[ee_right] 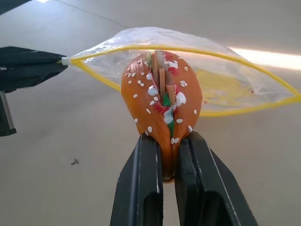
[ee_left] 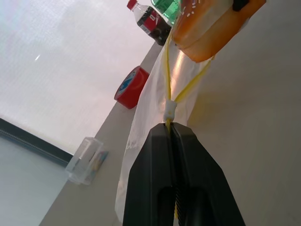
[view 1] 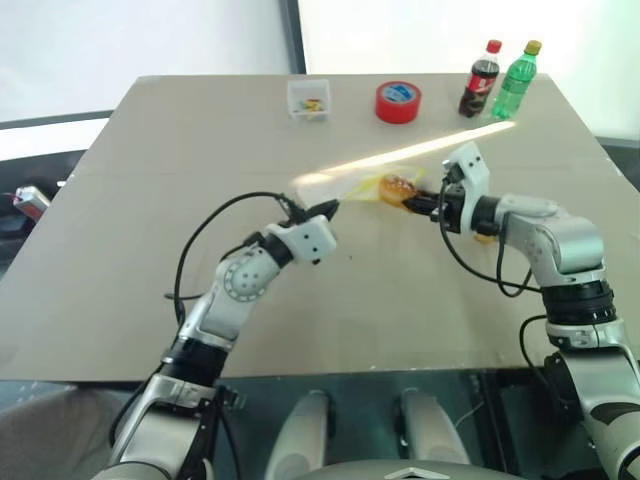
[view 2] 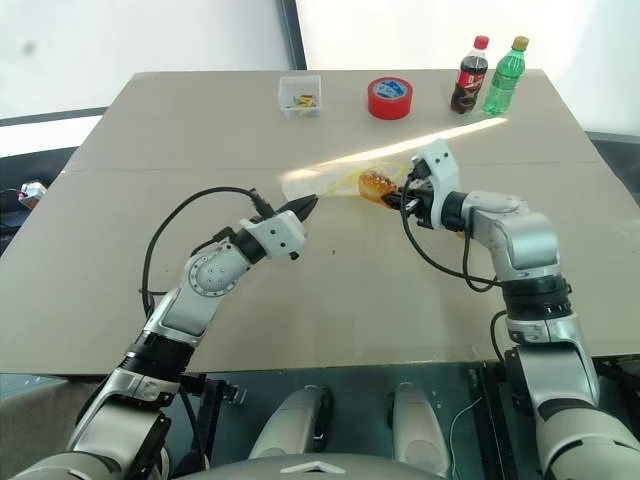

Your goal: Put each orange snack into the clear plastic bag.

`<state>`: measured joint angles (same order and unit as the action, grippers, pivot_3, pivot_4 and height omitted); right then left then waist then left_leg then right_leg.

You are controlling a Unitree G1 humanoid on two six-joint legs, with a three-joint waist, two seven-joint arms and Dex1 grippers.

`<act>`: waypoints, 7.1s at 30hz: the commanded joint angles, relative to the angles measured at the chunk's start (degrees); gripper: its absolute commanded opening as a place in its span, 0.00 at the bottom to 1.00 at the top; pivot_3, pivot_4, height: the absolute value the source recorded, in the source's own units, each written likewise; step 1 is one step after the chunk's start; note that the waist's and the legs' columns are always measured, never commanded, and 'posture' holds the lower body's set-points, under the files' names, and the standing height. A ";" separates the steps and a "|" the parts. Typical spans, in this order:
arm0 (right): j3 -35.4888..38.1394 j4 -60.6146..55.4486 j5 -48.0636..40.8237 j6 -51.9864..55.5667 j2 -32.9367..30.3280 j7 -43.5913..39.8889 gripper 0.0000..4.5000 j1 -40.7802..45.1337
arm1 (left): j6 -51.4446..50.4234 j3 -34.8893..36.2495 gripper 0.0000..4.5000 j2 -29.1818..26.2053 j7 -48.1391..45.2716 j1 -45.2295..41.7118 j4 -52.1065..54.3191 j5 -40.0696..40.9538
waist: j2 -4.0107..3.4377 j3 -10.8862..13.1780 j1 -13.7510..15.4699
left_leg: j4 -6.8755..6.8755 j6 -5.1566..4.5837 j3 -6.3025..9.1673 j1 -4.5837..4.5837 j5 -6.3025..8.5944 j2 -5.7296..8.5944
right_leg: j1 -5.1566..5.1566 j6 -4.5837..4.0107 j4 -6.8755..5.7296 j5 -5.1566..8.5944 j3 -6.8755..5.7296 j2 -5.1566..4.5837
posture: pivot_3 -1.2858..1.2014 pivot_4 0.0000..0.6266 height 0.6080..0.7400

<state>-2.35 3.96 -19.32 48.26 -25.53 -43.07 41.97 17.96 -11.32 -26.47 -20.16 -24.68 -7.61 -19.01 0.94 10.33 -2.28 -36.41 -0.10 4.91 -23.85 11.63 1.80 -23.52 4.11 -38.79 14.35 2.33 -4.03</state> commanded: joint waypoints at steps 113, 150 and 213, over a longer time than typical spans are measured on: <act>-9.99 10.01 16.02 -32.86 -13.20 -25.06 0.01 6.68 | 3.34 -4.24 0.00 6.08 0.61 -0.61 -1.02 -1.64 | -0.11 0.04 1.42 | 0.00 -0.02 0.23 0.09 0.02 0.01 | 0.68 0.02 0.81 -0.01 -0.67 -0.06 | 0.52 0.24 1.00; -12.03 19.99 24.57 -38.43 -21.01 -21.09 0.71 7.51 | 3.12 -4.44 0.00 7.16 1.20 -0.54 -1.60 -1.74 | -0.14 0.04 1.19 | 0.03 -0.02 0.21 0.08 0.02 0.04 | 0.68 0.02 0.84 -0.01 -0.70 -0.07 | 0.52 0.24 1.00; -10.72 2.46 24.42 -45.66 -11.44 -16.40 0.71 12.00 | -0.53 -2.20 0.00 4.94 -1.42 -12.06 0.56 -0.90 | -0.26 0.10 0.80 | 0.01 -0.01 0.19 -0.02 0.02 0.05 | 0.55 0.02 0.80 -0.01 -0.64 -0.06 | 0.52 0.24 1.00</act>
<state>-13.14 7.58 5.21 4.68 -37.17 -59.78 52.72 17.55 -14.08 -21.15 -21.68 -36.59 -9.54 -20.01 0.68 10.43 -1.47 -36.39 -0.11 5.10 -23.87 11.64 1.85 -22.97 4.13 -37.99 14.33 1.70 -4.09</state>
